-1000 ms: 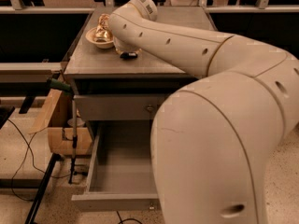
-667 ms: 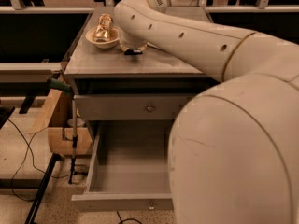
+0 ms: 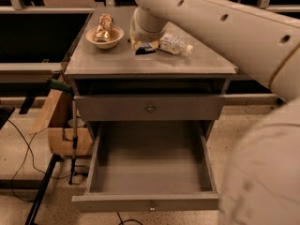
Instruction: Place rxbar blueberry into middle drawer
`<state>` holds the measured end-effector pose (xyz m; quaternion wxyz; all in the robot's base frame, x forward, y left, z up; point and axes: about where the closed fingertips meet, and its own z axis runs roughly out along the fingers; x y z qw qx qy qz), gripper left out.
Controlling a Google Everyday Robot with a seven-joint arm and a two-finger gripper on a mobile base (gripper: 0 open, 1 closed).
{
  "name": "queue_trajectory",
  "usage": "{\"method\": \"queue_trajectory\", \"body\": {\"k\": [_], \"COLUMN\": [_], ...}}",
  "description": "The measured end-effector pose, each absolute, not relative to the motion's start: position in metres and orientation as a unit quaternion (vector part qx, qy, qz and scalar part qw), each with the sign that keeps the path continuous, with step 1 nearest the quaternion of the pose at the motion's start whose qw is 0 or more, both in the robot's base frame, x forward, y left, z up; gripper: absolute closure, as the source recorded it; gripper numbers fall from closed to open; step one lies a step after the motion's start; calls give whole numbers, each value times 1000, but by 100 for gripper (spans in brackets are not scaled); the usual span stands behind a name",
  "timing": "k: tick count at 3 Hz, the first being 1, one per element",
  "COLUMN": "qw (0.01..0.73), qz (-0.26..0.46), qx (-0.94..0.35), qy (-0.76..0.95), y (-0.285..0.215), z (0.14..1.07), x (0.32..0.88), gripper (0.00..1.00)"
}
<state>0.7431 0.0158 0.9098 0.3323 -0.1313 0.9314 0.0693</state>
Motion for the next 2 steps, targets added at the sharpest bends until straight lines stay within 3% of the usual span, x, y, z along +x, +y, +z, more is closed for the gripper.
{"method": "queue_trajectory", "body": {"k": [2], "qw": [274], "qz": [128], "qx": [-230], "qy": [925], "y": [0], "z": [911], "x": [668], "gripper": [100]}}
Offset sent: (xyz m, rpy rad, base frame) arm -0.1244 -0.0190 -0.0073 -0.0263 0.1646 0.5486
